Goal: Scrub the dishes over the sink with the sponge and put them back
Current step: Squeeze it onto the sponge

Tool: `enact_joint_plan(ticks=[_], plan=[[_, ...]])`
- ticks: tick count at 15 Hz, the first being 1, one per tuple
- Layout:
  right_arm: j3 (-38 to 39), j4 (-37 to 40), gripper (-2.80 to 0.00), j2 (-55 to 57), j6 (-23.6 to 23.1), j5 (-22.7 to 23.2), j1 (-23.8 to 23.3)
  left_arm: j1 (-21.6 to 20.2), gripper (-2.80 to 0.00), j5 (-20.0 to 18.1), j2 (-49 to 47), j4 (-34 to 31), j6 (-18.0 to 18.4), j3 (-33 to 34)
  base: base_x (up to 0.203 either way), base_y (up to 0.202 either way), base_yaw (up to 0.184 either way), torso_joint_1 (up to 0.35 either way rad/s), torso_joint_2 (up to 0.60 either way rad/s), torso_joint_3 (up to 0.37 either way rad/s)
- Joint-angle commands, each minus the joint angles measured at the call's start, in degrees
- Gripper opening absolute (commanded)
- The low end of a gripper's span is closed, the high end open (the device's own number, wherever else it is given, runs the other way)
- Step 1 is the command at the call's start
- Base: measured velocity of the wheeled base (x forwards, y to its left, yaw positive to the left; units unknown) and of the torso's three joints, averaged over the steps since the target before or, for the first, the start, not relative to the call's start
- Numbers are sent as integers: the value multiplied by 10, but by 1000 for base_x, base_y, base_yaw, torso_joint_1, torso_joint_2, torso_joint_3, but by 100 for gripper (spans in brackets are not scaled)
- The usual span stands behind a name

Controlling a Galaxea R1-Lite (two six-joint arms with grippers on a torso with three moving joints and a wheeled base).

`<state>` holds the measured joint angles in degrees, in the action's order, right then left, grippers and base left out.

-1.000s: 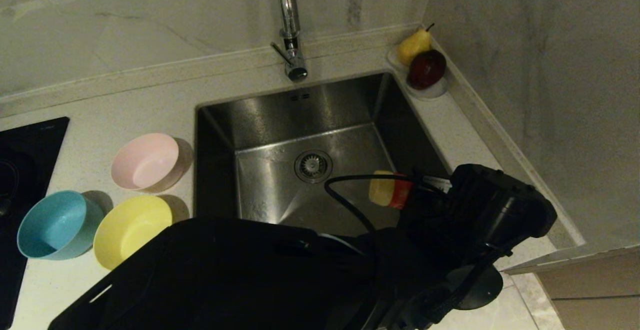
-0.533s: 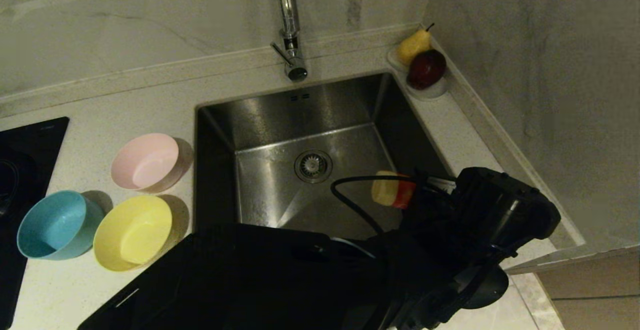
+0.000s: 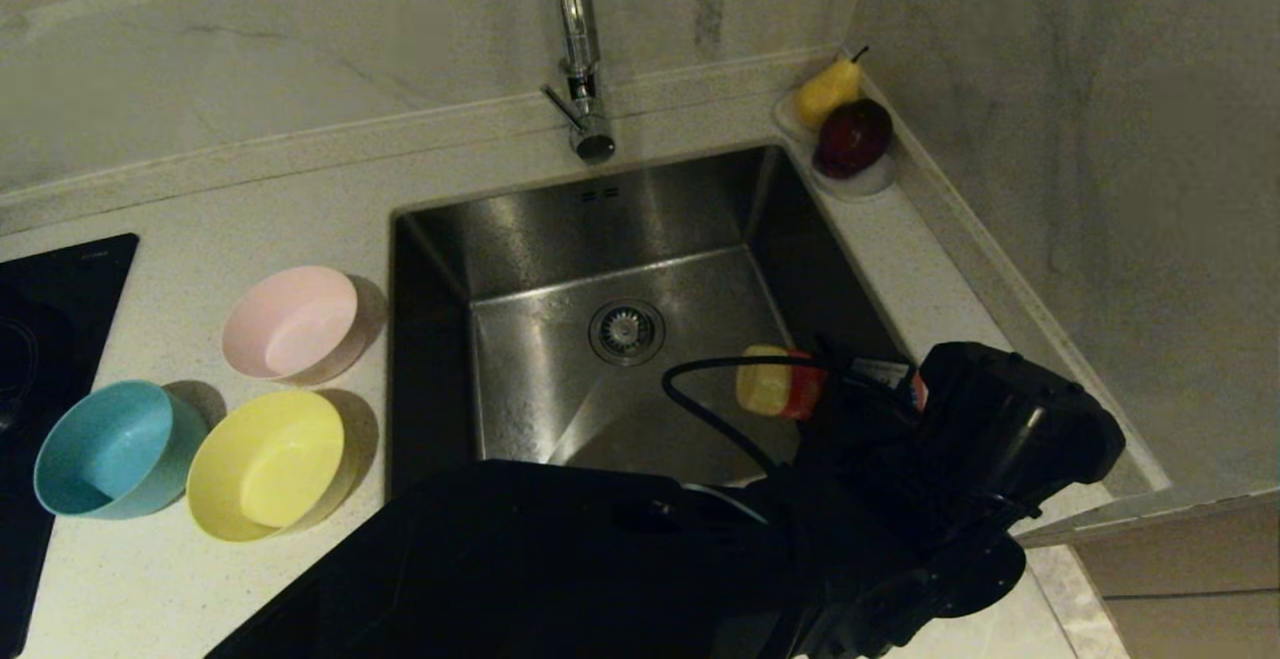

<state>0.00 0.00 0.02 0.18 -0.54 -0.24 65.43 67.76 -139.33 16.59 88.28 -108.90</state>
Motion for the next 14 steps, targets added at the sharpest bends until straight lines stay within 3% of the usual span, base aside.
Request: enact_joint_plan(ticks=[1,14], plan=[[0,0,-280,0,0,0,0,0,-280,5,-2,2,4,-2,0,0,0,0,0,0],[0,0,-280,1,0,0,0,10,-280,1,18,1,6,7,0,0,0,0,0,0]])
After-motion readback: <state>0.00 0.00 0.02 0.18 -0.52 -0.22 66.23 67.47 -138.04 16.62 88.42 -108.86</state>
